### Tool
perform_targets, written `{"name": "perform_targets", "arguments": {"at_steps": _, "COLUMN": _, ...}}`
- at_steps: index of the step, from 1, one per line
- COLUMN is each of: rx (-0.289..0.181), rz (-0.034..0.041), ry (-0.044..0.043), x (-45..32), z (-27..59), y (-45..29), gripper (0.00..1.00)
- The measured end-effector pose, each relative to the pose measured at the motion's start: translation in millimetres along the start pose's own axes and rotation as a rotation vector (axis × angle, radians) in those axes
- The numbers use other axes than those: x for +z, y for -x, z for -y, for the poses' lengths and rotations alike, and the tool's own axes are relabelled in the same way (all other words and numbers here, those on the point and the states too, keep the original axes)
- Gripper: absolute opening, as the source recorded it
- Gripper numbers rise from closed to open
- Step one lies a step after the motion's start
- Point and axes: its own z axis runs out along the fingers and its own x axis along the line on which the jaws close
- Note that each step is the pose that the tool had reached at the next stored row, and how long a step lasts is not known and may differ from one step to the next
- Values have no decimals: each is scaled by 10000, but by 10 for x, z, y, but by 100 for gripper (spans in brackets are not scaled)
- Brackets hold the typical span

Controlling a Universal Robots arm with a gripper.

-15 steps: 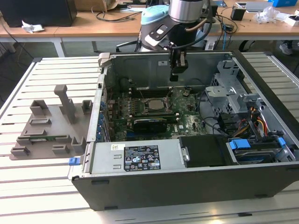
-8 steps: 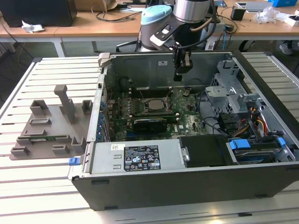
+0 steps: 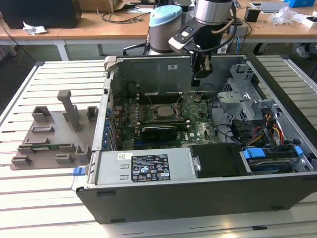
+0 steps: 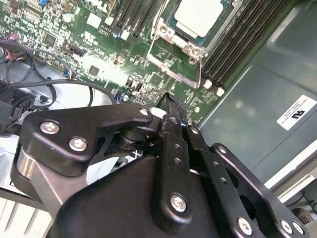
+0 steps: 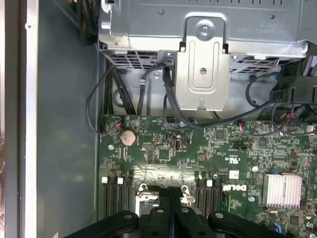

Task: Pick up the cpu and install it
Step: 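Close the cpu cover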

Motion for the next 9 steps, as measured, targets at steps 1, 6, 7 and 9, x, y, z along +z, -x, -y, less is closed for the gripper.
{"name": "perform_targets", "arguments": {"at_steps": 1, "rx": -1, "rz": 0, "ry": -5, "x": 2, "z": -18, "y": 1, "gripper": 11}}
{"name": "perform_targets", "arguments": {"at_steps": 6, "rx": 0, "rz": 0, "ry": -30, "x": 26, "z": -87, "y": 3, "gripper": 11}}
{"name": "perform_targets", "arguments": {"at_steps": 7, "rx": 0, "rz": -1, "ry": -37, "x": 39, "z": -97, "y": 3, "gripper": 11}}
{"name": "perform_targets", "arguments": {"at_steps": 9, "rx": 0, "rz": -2, "ry": -46, "x": 79, "z": -98, "y": 3, "gripper": 11}}
